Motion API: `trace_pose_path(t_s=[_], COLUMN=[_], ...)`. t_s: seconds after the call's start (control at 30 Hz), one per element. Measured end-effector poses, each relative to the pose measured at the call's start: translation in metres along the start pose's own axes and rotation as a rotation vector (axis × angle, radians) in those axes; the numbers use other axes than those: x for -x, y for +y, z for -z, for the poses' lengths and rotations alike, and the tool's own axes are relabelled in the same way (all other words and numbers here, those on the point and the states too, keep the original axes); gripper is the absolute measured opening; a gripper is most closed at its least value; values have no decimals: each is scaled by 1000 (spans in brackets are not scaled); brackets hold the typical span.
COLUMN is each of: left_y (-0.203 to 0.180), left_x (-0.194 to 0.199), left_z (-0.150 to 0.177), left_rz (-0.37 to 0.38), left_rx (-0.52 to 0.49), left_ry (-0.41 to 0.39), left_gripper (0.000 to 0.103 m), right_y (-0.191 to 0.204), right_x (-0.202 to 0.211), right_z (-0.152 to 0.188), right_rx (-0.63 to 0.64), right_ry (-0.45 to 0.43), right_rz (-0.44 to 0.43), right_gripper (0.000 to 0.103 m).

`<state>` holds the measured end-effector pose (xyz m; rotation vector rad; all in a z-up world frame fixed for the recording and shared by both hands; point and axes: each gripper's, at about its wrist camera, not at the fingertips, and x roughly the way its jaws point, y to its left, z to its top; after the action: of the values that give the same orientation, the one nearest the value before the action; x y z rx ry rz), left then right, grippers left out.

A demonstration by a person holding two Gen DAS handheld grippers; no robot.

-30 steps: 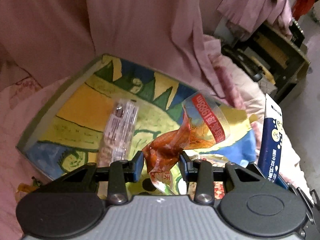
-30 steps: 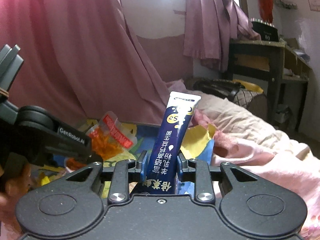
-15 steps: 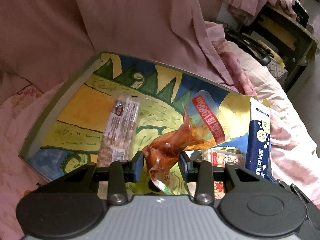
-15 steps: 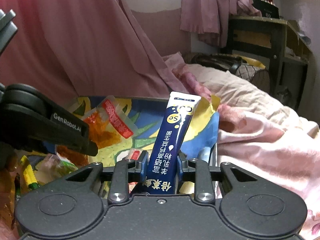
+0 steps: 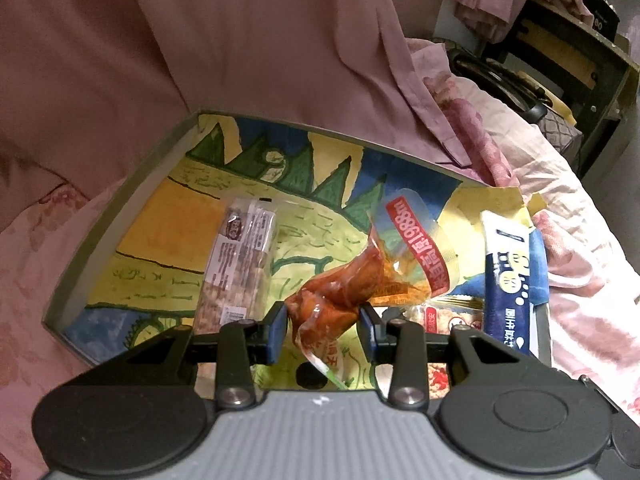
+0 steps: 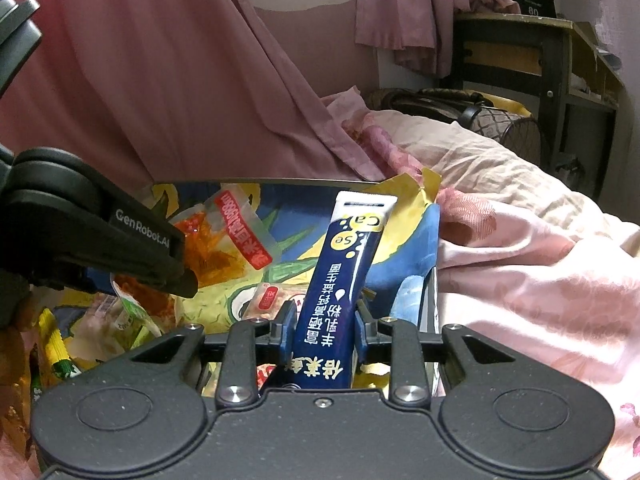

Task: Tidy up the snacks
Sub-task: 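Carry both held snacks over the tray box, then open the right tool to drop the blue stick pack while the left tool drops the orange bag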

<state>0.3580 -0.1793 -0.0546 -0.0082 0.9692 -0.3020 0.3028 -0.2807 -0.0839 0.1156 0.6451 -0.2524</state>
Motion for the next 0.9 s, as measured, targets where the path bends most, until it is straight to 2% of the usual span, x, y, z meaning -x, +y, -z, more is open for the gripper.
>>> trace_pose_path(t_s=[0.17, 0.37, 0.43, 0.6, 0.73, 0.8, 0.9], left_y=[-3, -7, -8, 0, 8, 11, 17], left_x=[0, 7, 14, 47, 82, 103, 132], left_z=[-1, -1, 0, 3, 8, 15, 30], left_rz=[0, 8, 3, 17, 26, 29, 31], left_rx=[-9, -23, -26, -11, -5, 1, -5], left_ry=[4, -14, -35, -126, -207, -261, -346], left_gripper=[43, 60, 66, 84, 91, 98, 102], right_y=[3, 1, 0, -5, -10, -10, -10], right_x=[1, 5, 10, 34, 66, 87, 120], right_z=[0, -1, -2, -7, -14, -18, -19], right_rx=[21, 18, 11, -15, -36, -37, -43], right_ry=[0, -2, -17, -70, -128, -164, -222], right_rz=[2, 4, 6, 17, 17, 20, 28], right_gripper=[32, 39, 45, 58, 68, 76, 84])
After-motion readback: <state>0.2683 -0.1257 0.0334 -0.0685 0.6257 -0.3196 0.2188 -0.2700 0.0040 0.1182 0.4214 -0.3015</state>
